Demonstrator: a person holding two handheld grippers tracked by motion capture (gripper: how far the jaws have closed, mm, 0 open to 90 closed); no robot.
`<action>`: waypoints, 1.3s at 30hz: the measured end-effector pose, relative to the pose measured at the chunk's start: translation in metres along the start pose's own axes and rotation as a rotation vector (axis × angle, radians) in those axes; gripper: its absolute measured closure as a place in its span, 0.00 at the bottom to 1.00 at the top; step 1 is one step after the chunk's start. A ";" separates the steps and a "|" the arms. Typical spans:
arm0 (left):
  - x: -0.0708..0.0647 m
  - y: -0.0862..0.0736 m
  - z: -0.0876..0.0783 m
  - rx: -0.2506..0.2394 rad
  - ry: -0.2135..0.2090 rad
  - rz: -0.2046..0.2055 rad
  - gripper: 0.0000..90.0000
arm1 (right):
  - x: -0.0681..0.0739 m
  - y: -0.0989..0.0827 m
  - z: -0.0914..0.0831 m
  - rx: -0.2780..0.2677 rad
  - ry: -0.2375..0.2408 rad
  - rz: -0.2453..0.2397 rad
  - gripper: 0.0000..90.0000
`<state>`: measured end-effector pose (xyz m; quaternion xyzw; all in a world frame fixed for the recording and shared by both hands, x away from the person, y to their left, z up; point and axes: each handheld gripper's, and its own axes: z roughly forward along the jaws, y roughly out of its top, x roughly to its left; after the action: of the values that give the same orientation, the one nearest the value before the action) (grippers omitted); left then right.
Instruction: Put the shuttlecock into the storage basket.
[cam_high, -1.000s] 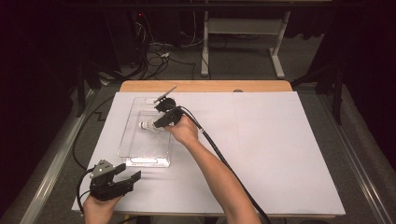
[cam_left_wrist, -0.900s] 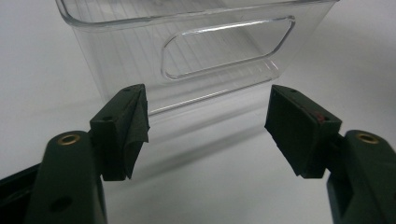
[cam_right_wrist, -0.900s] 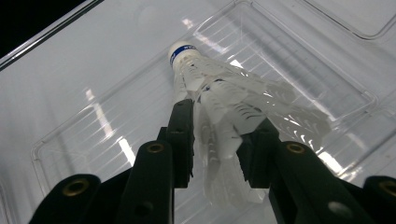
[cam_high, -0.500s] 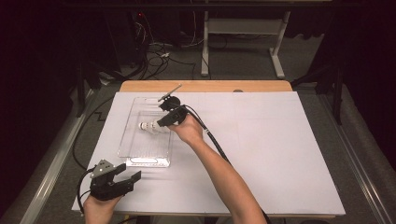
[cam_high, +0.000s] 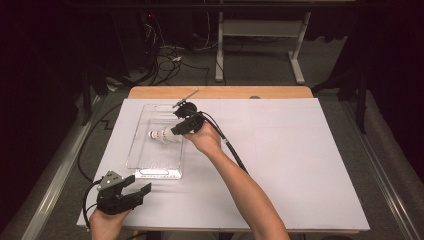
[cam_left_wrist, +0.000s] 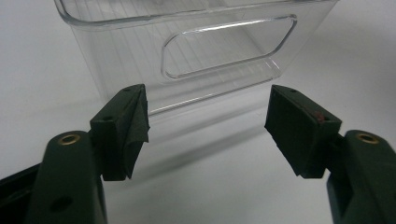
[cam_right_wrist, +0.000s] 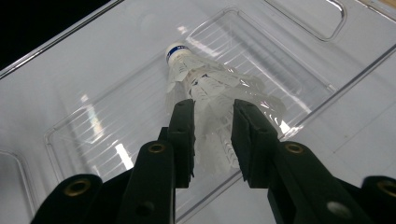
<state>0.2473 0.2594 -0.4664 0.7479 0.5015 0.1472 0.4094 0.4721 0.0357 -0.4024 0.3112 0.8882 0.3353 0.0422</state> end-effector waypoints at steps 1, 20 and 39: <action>0.000 0.000 0.000 0.000 0.001 0.000 0.35 | -0.001 -0.001 -0.001 -0.003 0.002 0.001 0.78; -0.001 0.001 0.001 0.004 0.002 -0.002 0.35 | -0.007 -0.013 -0.023 -0.054 -0.029 0.015 0.74; -0.001 0.000 0.002 0.005 0.006 -0.001 0.35 | -0.018 -0.030 -0.035 -0.085 -0.070 0.021 0.67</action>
<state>0.2483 0.2577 -0.4671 0.7483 0.5035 0.1479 0.4059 0.4603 -0.0119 -0.3967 0.3302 0.8677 0.3622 0.0831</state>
